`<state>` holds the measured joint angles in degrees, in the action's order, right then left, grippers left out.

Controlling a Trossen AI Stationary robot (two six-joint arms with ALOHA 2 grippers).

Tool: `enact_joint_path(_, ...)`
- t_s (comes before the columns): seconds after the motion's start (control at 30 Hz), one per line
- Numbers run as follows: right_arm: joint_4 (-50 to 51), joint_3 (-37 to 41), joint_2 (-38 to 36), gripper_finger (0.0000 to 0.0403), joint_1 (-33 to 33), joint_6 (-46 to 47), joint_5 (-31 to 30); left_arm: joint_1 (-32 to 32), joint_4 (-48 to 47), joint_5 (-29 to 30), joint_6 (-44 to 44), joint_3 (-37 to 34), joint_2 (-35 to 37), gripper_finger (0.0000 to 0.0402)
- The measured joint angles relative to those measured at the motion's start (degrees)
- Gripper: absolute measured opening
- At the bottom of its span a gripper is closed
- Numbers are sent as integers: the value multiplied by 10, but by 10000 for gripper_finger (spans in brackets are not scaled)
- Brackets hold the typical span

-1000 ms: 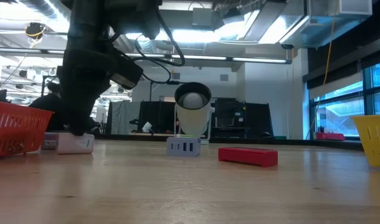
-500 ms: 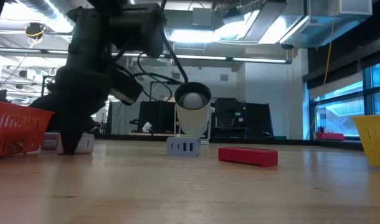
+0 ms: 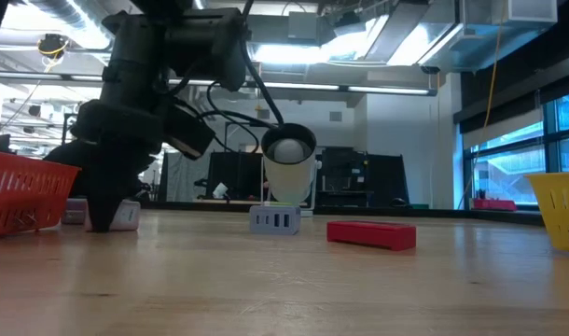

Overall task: Pick & Place Office items
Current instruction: Put the white charger adapter into the orange basket

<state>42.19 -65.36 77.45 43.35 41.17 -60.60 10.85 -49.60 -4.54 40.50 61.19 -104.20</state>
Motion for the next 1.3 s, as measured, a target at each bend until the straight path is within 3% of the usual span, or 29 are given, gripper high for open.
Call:
enact_joint_path(0.37,-2,0,0,224,0,1,0,1,4,-8,-13,17,4,195)
enact_joint_path(0.8,-2,0,0,224,0,1,2,0,-92,9,-61,131,5,195)
enact_joint_path(1.07,-2,0,0,224,0,1,15,14,-166,91,-72,216,20,195)
enact_joint_path(1.3,-10,0,0,224,13,1,15,40,-161,197,-2,224,126,195)
